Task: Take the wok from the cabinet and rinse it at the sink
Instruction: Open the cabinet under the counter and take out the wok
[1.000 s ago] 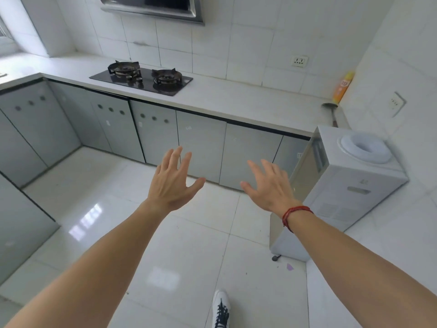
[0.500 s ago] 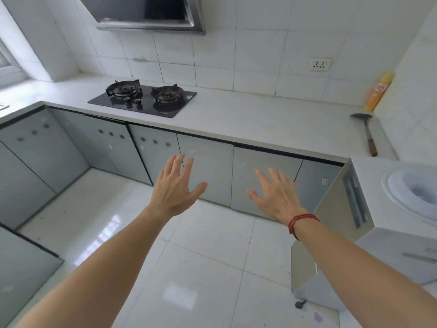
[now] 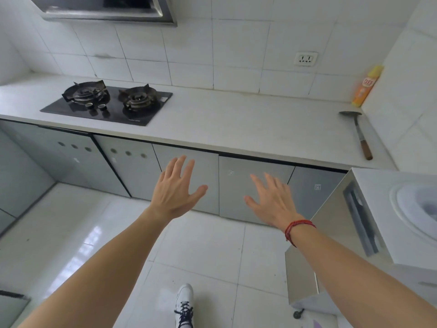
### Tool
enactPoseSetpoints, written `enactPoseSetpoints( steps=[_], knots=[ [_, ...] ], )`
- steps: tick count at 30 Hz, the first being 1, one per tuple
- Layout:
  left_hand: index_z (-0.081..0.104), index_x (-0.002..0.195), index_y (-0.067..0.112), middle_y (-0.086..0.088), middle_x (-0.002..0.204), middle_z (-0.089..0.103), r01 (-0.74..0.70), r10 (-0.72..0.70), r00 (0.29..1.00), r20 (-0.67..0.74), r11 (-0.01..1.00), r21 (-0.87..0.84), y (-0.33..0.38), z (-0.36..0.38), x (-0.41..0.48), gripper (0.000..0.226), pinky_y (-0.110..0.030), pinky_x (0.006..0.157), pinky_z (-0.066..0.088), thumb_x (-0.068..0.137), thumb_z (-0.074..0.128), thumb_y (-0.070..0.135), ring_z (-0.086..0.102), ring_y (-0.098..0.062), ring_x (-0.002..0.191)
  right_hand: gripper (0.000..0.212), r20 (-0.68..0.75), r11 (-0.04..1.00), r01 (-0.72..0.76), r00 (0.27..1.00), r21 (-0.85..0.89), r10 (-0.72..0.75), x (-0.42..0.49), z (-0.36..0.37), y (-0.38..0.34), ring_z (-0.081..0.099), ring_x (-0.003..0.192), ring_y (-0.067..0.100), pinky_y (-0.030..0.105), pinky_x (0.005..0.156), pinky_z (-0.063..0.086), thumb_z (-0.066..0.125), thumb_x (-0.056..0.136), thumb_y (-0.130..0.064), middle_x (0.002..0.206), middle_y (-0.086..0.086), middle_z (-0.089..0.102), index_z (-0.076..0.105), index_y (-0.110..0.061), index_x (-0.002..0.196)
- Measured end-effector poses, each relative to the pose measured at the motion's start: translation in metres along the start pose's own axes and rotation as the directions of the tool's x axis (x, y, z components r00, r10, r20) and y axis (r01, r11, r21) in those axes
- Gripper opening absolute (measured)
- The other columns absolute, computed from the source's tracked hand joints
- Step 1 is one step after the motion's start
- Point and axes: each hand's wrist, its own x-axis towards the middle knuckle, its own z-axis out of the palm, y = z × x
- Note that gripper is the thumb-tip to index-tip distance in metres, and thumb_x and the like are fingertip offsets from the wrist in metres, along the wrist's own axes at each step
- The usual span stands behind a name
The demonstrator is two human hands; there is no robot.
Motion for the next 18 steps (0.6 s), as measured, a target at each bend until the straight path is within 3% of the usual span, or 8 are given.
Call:
enactPoseSetpoints(
  steps=[13,18],
  knots=[
    [0.038,0.149,0.014,-0.014,0.159,0.031,-0.124,0.131,0.990,0.046,0.984,-0.130,-0.094,0.042,0.148,0.082,-0.049,0.113,0.030,0.086,0.037,0.066,0.023,-0.034,0.148,0.070,0.050,0.970,-0.241,0.969,-0.011,0.242,0.128,0.027,-0.051,0.030,0.136,0.030,0.044,0.107,0.026,0.036,0.095,-0.058,0.152,0.016,0.031,0.022,-0.025,0.155],
    [0.040,0.148,0.012,-0.016,0.157,0.034,-0.154,0.169,0.980,0.102,0.979,-0.137,-0.131,0.063,0.190,0.083,-0.050,0.112,0.032,0.086,0.036,0.066,0.026,-0.036,0.147,0.071,0.058,0.962,-0.262,0.962,-0.078,0.267,0.166,0.039,-0.070,0.034,0.130,0.030,0.042,0.104,0.028,0.034,0.094,-0.058,0.146,0.014,0.035,0.022,-0.024,0.154]
  ],
)
